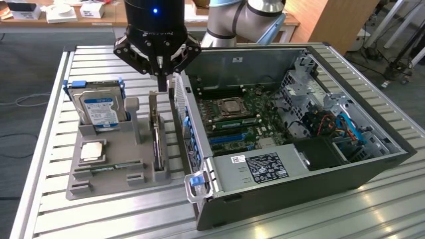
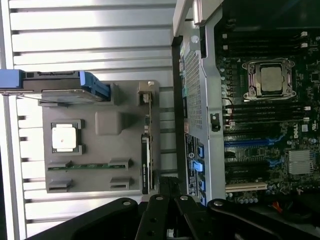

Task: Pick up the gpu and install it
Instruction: 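Reach for the gpu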

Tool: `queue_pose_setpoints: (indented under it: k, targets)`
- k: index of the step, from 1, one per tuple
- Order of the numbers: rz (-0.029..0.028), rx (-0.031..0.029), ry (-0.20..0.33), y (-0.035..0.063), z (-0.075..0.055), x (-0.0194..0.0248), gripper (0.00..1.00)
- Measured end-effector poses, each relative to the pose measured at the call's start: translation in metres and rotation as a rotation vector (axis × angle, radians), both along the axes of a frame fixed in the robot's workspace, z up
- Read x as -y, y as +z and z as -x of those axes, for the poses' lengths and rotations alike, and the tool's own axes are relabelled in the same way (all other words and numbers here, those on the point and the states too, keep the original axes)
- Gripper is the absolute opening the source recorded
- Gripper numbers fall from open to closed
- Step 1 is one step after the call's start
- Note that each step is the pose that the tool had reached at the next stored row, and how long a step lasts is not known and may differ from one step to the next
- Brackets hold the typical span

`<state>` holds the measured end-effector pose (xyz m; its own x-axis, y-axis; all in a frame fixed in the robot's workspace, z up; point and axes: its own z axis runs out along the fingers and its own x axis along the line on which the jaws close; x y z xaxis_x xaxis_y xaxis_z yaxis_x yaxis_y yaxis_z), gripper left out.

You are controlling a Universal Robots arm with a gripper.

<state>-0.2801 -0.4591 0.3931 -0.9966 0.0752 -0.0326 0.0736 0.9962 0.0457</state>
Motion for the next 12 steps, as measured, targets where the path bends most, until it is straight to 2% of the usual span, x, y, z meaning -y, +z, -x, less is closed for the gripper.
queue_pose_setpoints:
  k: [4,12]
  targets:
    - [0.0000,0.0000,0.000,0.0000,0.000,0.0001,0.11]
    - [0.0000,-0.0001,0.000,-0.0007,0.014,0.0001,0.11]
